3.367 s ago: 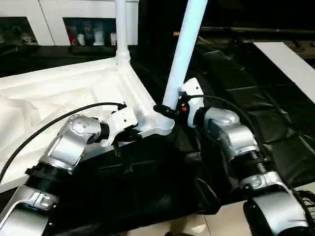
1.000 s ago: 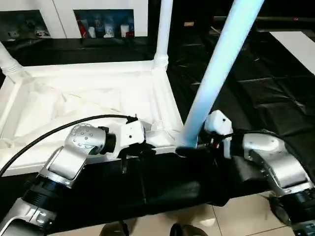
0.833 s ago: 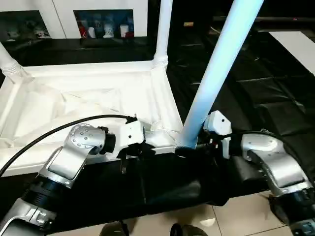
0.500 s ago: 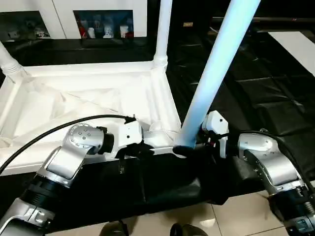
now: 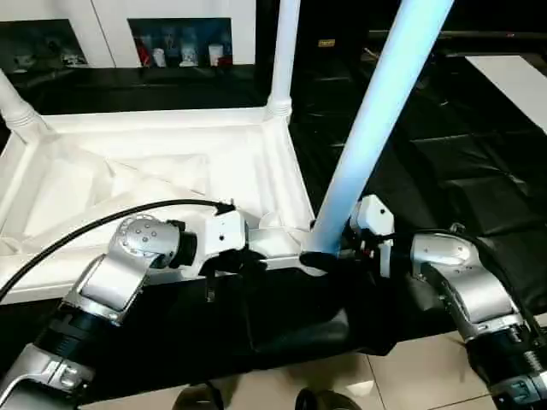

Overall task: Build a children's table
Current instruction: Rotate leg to tighten

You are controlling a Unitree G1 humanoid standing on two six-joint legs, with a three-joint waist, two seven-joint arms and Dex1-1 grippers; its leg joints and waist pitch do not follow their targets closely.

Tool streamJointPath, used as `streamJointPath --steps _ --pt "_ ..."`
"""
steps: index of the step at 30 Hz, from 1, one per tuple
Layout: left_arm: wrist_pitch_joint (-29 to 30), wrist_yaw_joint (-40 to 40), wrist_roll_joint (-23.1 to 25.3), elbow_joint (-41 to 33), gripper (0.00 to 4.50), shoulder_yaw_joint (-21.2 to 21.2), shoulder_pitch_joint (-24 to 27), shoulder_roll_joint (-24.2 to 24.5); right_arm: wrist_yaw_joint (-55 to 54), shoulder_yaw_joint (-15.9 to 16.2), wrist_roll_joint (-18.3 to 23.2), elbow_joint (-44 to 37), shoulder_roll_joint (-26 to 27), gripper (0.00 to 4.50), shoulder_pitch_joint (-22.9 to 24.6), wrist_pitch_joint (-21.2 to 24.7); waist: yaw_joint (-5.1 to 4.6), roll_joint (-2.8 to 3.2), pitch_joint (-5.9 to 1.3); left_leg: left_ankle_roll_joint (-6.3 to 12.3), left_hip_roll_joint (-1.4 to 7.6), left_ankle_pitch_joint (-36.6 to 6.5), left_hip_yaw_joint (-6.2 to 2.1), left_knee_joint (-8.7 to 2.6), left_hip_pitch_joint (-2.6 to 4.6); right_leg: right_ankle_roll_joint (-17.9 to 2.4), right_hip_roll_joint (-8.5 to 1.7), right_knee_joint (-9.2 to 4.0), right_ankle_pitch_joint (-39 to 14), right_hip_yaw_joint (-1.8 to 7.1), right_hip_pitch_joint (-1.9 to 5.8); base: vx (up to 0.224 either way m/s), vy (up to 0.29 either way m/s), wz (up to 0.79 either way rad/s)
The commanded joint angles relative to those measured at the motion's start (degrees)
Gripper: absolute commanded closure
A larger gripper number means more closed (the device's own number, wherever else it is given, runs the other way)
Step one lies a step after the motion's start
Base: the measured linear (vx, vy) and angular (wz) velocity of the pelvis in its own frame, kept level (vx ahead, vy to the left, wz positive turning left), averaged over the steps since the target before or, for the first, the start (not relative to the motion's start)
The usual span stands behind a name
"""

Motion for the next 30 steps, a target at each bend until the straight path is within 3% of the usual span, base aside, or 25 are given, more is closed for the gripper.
streamJointPath --steps 1,8,13,15,17,18,22,24,30 --pt "-2.4 -1.6 -2.8 -1.1 4.5 -0.2 -0.3 -0.8 0.5 0.0 0.7 0.2 0.4 1.76 0.1 -1.1 0.0 -0.11 -3.87 6.44 1.67 -3.0 -0.65 -2.78 1.29 -15.4 -3.9 -3.18 4.2 2.75 2.99 0.0 0.0 0.0" --pt "-2.1 -1.1 -2.3 0.0 4.5 -0.1 -0.2 -0.7 -2.7 -1.1 0.7 2.0 2.7 1.76 0.0 0.2 -0.03 -0.02 -3.74 6.38 1.65 -3.2 -0.67 -2.83 1.29 -15.5 -3.87 -3.21 4.0 2.72 2.91 0.0 0.0 0.0" --pt "0.1 4.4 1.3 3.5 4.5 -0.3 -1.5 -2.1 -10.1 -2.2 -1.0 5.4 6.0 1.77 -0.7 1.9 -0.44 0.07 -3.37 4.52 1.64 -5.5 -0.68 -3.18 1.47 -15.0 -3.92 -3.81 -0.5 2.77 2.6 0.0 0.0 0.0" --pt "3.7 12.5 3.3 10.1 4.5 0.5 -4.8 -7.1 -22.7 -4.4 -2.6 12.1 12.9 1.77 -2.5 3.6 -0.6 0.23 -3.16 2.63 1.69 -7.2 -0.71 -3.41 1.75 -14.6 -4.1 -4.22 -4.5 2.83 2.23 0.0 0.0 0.0" --pt "4.3 13.7 3.6 11.1 4.5 0.5 -5.5 -7.9 -24.9 -4.8 -2.9 13.4 14.2 1.77 -3.1 3.8 -0.81 0.09 -3.27 0.96 1.55 -8.1 -0.94 -3.57 1.61 -13.9 -4.32 -4.41 -7.2 2.76 2.56 0.0 0.0 0.0" --pt "5.4 15.7 4.5 12.6 4.5 0.1 -6.8 -9.4 -28.6 -5.2 -3.5 16.2 16.3 1.77 -4.4 3.7 -1.04 0.12 -3.11 0.7 1.52 -8.5 -1.01 -3.7 1.41 -13.3 -4.34 -4.52 -7.6 2.77 2.63 0.0 0.0 0.0" --pt "7.8 23.3 7.0 18.0 4.5 -0.1 -11.3 -14.2 -38.8 -6.3 -5.1 24.3 21.8 1.77 -9.5 2.9 -1.42 0.2 -2.61 -0.51 1.42 -12.3 -1.02 -4.04 1.84 -12.0 -4.4 -5.38 -13.7 2.9 1.95 0.0 0.0 0.0" --pt "8.4 24.8 7.6 19.1 4.5 -0.3 -12.2 -15.1 -41.1 -6.9 -5.0 25.8 23.0 1.77 -10.7 3.0 -1.14 0.16 -2.61 -0.98 1.51 -13.5 -1.15 -4.11 1.94 -10.4 -4.65 -5.77 -16.3 2.98 2.04 0.0 0.0 0.0" --pt "10.8 30.1 9.7 22.8 4.5 -0.4 -15.1 -19.5 -48.9 -10.8 -4.3 33.3 27.9 1.77 -15.5 3.0 -1.2 0.05 -2.53 -1.04 1.51 -14.2 -1.26 -4.51 1.91 -9.3 -4.33 -5.76 -15.2 2.84 1.77 0.0 0.0 0.0"
